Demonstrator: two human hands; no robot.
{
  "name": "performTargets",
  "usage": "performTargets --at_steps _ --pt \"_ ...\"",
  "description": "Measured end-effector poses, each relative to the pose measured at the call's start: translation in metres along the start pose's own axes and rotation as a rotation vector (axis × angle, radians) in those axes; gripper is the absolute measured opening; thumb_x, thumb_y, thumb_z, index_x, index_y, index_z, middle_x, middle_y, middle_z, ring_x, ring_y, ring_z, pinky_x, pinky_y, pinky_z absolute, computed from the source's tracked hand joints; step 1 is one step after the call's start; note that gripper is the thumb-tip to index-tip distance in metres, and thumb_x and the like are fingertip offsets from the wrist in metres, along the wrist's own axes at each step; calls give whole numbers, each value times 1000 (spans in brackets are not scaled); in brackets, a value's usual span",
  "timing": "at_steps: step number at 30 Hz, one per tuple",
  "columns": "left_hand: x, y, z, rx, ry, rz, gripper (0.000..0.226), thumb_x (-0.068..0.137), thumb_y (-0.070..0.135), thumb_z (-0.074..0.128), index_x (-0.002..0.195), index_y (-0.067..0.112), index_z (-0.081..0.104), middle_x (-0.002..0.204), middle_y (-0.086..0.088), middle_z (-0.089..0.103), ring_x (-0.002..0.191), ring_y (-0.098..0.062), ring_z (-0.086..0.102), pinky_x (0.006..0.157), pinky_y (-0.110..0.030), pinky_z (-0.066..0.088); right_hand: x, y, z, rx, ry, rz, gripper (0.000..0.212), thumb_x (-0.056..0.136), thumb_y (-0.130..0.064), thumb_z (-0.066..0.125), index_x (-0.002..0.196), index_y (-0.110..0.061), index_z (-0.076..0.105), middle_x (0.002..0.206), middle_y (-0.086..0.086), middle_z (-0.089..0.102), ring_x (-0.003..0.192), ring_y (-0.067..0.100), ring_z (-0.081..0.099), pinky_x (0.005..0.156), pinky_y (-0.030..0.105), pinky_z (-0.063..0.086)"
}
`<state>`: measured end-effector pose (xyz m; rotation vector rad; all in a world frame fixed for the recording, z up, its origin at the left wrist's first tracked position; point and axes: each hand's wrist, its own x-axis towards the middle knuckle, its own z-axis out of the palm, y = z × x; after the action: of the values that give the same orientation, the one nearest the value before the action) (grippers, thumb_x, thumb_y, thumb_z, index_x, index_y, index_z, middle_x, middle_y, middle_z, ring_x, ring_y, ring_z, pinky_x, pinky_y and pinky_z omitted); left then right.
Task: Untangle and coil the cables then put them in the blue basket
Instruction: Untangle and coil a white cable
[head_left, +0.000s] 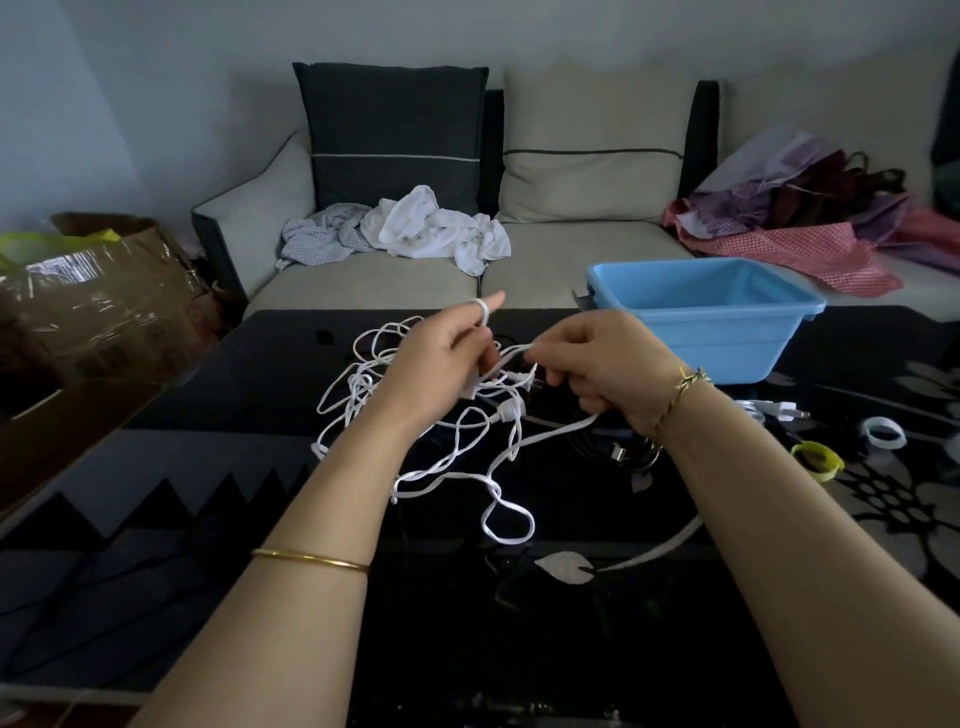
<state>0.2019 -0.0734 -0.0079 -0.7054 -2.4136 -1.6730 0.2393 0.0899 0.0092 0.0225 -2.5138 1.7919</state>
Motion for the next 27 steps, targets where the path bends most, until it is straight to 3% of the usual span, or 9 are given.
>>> performTargets --at_steps 2,6,8,12,14,19,22,24,27 --pt "0 5 3 57 -99 1 32 103 15 38 128 22 56 71 -7 52 61 -18 48 55 -20 40 -2 -1 -4 -35 64 -47 11 83 -11 68 72 -13 65 53 -1 53 35 5 34 35 17 29" --pt "-4 18 8 97 -313 -65 27 102 29 39 92 20 62 60 4 51 48 -8 47 48 -22 37 -5 -7 -10 30 133 -169 10 78 -7 71 80 -14 65 59 3 60 46 7 45 39 15 30" --pt "-5 22 8 43 -407 -118 29 101 27 42 99 10 66 52 5 40 40 -6 36 43 -18 34 -4 -8 -14 230 90 -191 16 80 1 67 86 -12 61 59 4 59 43 7 42 40 15 31" --pt "-3 28 -1 -243 -335 -206 34 102 22 40 99 1 67 45 8 29 38 -6 22 40 -19 27 2 6 -26 633 1 -75 26 82 14 53 90 -11 55 62 0 65 61 15 43 45 18 43" --pt "-2 29 -2 -363 -317 -248 36 102 21 37 98 1 66 42 9 26 37 -5 19 39 -19 25 5 15 -28 673 40 -28 25 83 15 53 86 -9 55 64 1 65 64 15 45 48 18 48" --pt "1 35 -5 -959 -399 -291 36 96 22 32 104 1 60 35 9 28 28 -2 25 37 -13 25 11 31 -6 461 82 -20 14 91 -10 56 79 -7 62 67 8 62 48 9 53 59 26 56" --pt "1 36 -6 -1265 -377 -246 42 89 19 38 121 -4 52 43 9 39 31 -3 36 48 -14 46 6 31 17 265 -11 -19 27 98 -22 47 82 -9 64 63 7 63 58 17 59 68 29 56" --pt "2 34 -5 -1416 -274 -237 47 88 14 41 129 -8 45 54 5 50 38 -3 44 65 -28 59 2 28 31 130 -131 -30 28 100 -22 41 87 -10 63 60 7 61 55 19 57 66 30 54" --pt "5 29 -5 -1432 -122 -238 30 97 12 38 120 -4 48 73 -4 65 53 -7 55 81 -50 56 0 23 39 9 -320 0 22 99 -19 41 100 -7 59 55 6 55 43 14 49 57 30 52"
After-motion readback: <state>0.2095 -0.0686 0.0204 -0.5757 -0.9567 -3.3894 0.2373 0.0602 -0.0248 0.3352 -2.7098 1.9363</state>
